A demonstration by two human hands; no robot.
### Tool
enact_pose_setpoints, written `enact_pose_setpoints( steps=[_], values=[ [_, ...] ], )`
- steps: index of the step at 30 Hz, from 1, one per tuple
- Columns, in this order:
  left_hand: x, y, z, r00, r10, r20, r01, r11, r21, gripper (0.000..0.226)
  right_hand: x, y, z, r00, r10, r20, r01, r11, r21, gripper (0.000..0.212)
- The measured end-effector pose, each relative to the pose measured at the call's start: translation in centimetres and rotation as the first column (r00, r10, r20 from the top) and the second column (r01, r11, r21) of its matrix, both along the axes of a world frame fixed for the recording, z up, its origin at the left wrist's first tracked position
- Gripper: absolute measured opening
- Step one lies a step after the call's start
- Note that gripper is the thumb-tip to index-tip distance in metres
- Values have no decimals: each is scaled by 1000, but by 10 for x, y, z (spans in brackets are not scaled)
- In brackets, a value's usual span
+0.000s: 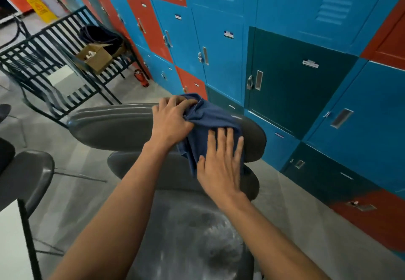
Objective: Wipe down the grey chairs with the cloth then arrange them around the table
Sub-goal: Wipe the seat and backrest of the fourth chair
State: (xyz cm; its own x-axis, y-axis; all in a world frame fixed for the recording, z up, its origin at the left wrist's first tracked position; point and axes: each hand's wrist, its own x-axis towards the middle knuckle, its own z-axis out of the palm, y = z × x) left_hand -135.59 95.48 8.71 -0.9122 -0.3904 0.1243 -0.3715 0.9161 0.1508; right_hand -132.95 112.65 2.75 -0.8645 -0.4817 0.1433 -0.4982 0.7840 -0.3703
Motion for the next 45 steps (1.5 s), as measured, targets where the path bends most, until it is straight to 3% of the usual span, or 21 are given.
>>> enact_pose_setpoints(
  steps=[5, 11, 16, 23, 26, 30, 33, 37, 40, 42, 45],
  values=[
    [16, -38, -22, 965, -147, -217, 133, 988, -78, 45, -18, -38, 8, 971, -239, 18, 239, 969, -56, 70],
    [27, -93, -33, 956, -193, -222, 167, 977, -131, 43, -60, -44, 24, 918, -391, -69, 392, 920, 0, 61],
    [26, -101, -49, 941, -206, -269, 162, 971, -178, 42, -96, -34, 34, 883, -468, -26, 468, 884, 3, 63],
    [21, -100, -52, 938, -166, -305, 122, 980, -157, 40, -100, -29, 26, 870, -480, -109, 470, 876, -109, 59],
    [19, -98, -56, 936, -131, -328, 82, 984, -159, 39, -93, -30, 15, 842, -474, -258, 450, 881, -149, 47],
    [17, -95, -59, 928, -107, -357, 47, 984, -171, 40, -58, -56, 10, 869, -266, -418, 211, 962, -172, 35],
    [18, -98, -60, 924, -132, -359, 70, 981, -181, 42, -41, -89, -2, 887, -63, -458, 31, 997, -77, 45],
    [22, -104, -58, 920, -208, -333, 152, 971, -186, 42, -66, -70, -30, 825, 24, -565, 46, 993, 110, 50],
    [27, -123, -58, 926, -139, -351, 80, 981, -175, 42, -75, -55, -32, 800, -12, -600, 92, 990, 103, 51],
    [34, -140, -58, 922, -20, -386, -41, 988, -150, 45, -77, -41, -33, 798, -119, -591, 162, 987, 21, 52],
    [38, -147, -63, 907, 32, -419, -113, 979, -170, 45, -76, -14, -38, 789, -329, -518, 299, 943, -145, 52]
  ],
)
